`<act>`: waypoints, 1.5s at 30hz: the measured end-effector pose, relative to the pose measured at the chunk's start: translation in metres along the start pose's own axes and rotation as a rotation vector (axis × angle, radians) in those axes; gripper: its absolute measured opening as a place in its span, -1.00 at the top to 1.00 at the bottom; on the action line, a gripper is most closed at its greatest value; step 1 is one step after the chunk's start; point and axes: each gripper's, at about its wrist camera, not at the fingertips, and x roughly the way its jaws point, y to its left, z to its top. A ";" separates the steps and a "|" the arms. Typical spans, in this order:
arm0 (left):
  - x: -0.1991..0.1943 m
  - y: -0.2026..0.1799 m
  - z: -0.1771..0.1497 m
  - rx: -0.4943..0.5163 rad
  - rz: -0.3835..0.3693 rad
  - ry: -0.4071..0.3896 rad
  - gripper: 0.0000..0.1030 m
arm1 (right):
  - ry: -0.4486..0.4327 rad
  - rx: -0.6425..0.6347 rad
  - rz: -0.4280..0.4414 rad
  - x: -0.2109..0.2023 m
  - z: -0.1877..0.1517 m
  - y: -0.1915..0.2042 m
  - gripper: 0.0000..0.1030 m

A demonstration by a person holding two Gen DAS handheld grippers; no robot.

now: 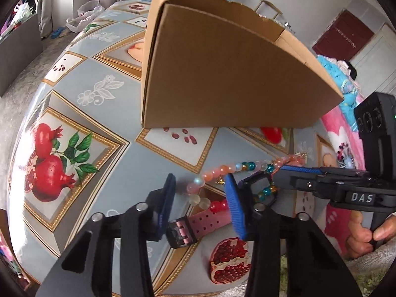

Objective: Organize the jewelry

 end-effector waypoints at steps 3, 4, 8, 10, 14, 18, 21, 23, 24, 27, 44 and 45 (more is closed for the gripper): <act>0.001 -0.005 0.001 0.043 0.043 0.017 0.35 | 0.006 -0.006 -0.007 0.001 0.003 0.003 0.49; 0.001 -0.006 0.002 0.054 0.052 0.021 0.36 | 0.009 -0.008 -0.007 0.002 0.003 0.004 0.49; 0.006 -0.014 0.004 0.109 0.103 0.038 0.44 | 0.027 -0.010 -0.008 0.007 0.014 0.005 0.49; 0.008 -0.017 0.006 0.127 0.122 0.042 0.49 | 0.030 -0.010 -0.010 0.009 0.019 0.006 0.49; 0.012 -0.026 0.006 0.176 0.155 0.040 0.60 | 0.035 -0.010 -0.027 0.018 0.027 0.009 0.56; 0.018 -0.035 0.004 0.213 0.174 0.032 0.82 | 0.040 -0.020 -0.042 0.023 0.033 0.015 0.67; 0.019 -0.037 0.003 0.216 0.171 0.017 0.83 | 0.036 -0.037 -0.046 0.025 0.034 0.022 0.84; 0.016 -0.039 0.003 0.215 0.159 -0.009 0.83 | 0.028 -0.042 -0.046 0.023 0.032 0.022 0.85; 0.014 -0.041 0.004 0.221 0.157 -0.024 0.83 | 0.022 -0.041 -0.040 0.023 0.032 0.023 0.85; -0.001 -0.044 0.004 0.248 0.160 -0.074 0.83 | 0.000 -0.043 -0.029 0.021 0.031 0.026 0.85; -0.138 -0.086 0.071 0.313 0.057 -0.417 0.83 | -0.360 -0.364 0.031 -0.096 0.063 0.080 0.86; -0.141 -0.087 0.081 0.320 0.061 -0.434 0.83 | -0.372 -0.376 0.040 -0.099 0.078 0.081 0.86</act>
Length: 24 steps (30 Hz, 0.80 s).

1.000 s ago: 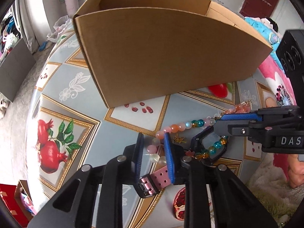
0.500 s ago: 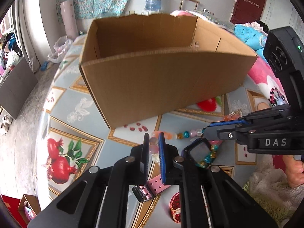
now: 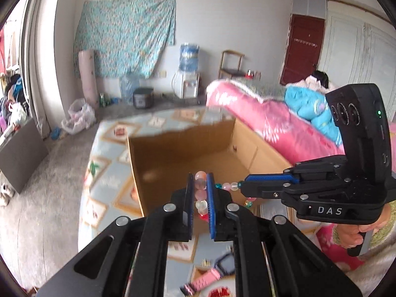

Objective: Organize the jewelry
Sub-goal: 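Lift the beaded bracelet with the left tool into the box and release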

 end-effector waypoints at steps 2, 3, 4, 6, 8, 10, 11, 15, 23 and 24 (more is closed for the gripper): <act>0.014 0.006 0.018 0.021 0.026 -0.011 0.83 | 0.005 0.001 0.015 0.014 0.024 -0.015 0.86; 0.029 0.010 0.027 0.028 0.041 0.003 0.83 | 0.025 0.012 0.028 0.026 0.038 -0.027 0.86; 0.038 0.014 0.033 0.030 0.042 0.019 0.83 | 0.047 0.025 0.036 0.040 0.046 -0.035 0.86; 0.077 0.023 0.046 0.026 0.038 0.093 0.83 | 0.126 0.064 0.055 0.073 0.068 -0.059 0.86; 0.115 0.036 0.055 0.024 0.054 0.180 0.83 | 0.202 0.101 0.069 0.103 0.081 -0.081 0.86; 0.156 0.045 0.058 0.028 0.057 0.276 0.83 | 0.294 0.144 0.072 0.142 0.092 -0.101 0.86; 0.173 0.048 0.057 0.027 0.060 0.316 0.83 | 0.323 0.155 0.074 0.151 0.094 -0.106 0.86; 0.227 0.062 0.050 0.040 0.112 0.453 0.83 | 0.449 0.208 0.073 0.197 0.091 -0.128 0.86; 0.239 0.072 0.051 0.063 0.166 0.475 0.67 | 0.449 0.192 0.013 0.212 0.096 -0.134 0.67; 0.235 0.072 0.053 0.061 0.167 0.462 0.51 | 0.431 0.187 0.013 0.206 0.096 -0.131 0.65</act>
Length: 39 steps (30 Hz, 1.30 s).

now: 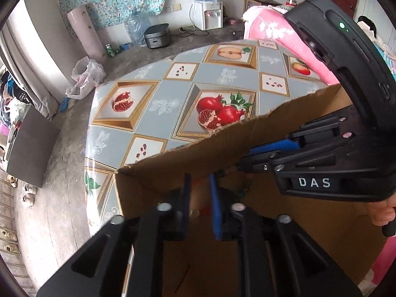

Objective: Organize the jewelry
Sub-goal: 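Lift the beaded bracelet with the left tool into the box and release, then grasp the black watch face with the right tool while the left tool grips the pink strap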

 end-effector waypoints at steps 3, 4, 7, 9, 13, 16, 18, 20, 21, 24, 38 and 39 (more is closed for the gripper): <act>-0.024 0.005 -0.004 -0.020 0.001 -0.057 0.26 | -0.053 -0.012 -0.004 -0.019 -0.004 0.002 0.64; -0.034 0.006 -0.006 -0.026 0.001 -0.080 0.16 | -0.080 -0.021 -0.006 -0.031 -0.008 0.005 0.60; -0.071 0.011 -0.018 -0.050 0.015 -0.163 -0.11 | -0.166 -0.051 -0.019 -0.060 -0.017 0.010 0.46; -0.106 0.014 -0.037 -0.071 0.025 -0.235 -0.29 | -0.268 -0.091 -0.035 -0.098 -0.042 0.018 0.30; -0.162 0.017 -0.088 -0.119 0.042 -0.341 -0.64 | -0.458 -0.182 -0.061 -0.162 -0.109 0.031 0.06; -0.179 0.012 -0.128 -0.149 0.035 -0.357 -0.87 | -0.511 -0.230 -0.050 -0.180 -0.152 0.039 -0.03; -0.179 0.006 -0.160 -0.173 0.042 -0.350 -0.89 | -0.505 -0.267 -0.034 -0.179 -0.186 0.044 -0.05; -0.166 -0.002 -0.186 -0.185 0.074 -0.312 -0.89 | -0.475 -0.282 -0.014 -0.165 -0.211 0.048 -0.09; -0.158 -0.006 -0.197 -0.190 0.093 -0.288 -0.89 | -0.446 -0.296 -0.005 -0.155 -0.222 0.051 -0.10; -0.124 -0.019 -0.230 -0.213 0.138 -0.189 -0.89 | -0.341 -0.362 -0.005 -0.117 -0.247 0.063 -0.11; -0.094 -0.074 -0.299 -0.231 0.018 -0.165 -0.86 | -0.086 -0.716 -0.155 -0.001 -0.268 0.109 -0.17; -0.096 -0.077 -0.301 -0.215 0.017 -0.176 -0.79 | -0.081 -0.733 -0.165 0.002 -0.265 0.111 -0.17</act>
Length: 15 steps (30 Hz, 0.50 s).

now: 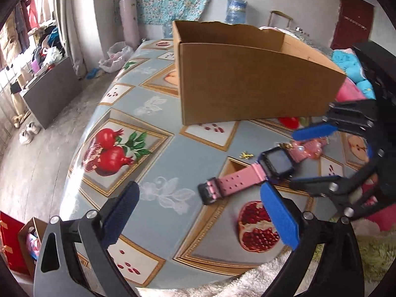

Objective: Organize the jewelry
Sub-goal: 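Grasp the black watch face with the right tool while the left tool grips the pink strap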

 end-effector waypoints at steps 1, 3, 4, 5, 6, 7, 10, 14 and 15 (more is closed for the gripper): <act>-0.002 -0.002 -0.002 0.014 0.003 -0.009 -0.73 | 0.006 -0.013 -0.004 0.002 0.002 0.000 -0.17; -0.004 -0.006 -0.001 0.042 -0.008 -0.025 -0.62 | 0.025 -0.047 0.003 0.006 0.007 -0.001 -0.17; -0.005 -0.007 -0.001 0.053 -0.017 -0.030 -0.51 | 0.038 -0.068 0.009 0.010 0.008 0.000 -0.17; -0.004 -0.009 -0.001 0.068 -0.026 -0.033 -0.47 | 0.049 -0.083 0.010 0.012 0.008 0.001 -0.16; -0.002 -0.010 -0.001 0.083 -0.033 -0.028 -0.39 | 0.063 -0.099 0.013 0.014 0.009 0.001 -0.14; -0.001 -0.013 -0.002 0.104 -0.035 -0.023 -0.27 | 0.073 -0.108 0.018 0.016 0.010 0.001 -0.05; 0.003 -0.018 -0.004 0.168 -0.040 -0.019 -0.18 | 0.107 -0.144 0.017 0.027 0.013 0.004 0.07; 0.002 -0.028 -0.002 0.240 -0.052 -0.041 -0.17 | 0.129 -0.089 0.088 0.028 0.020 -0.010 0.14; 0.003 -0.031 -0.002 0.255 -0.055 -0.047 -0.17 | 0.132 -0.067 0.115 0.027 0.020 -0.017 0.14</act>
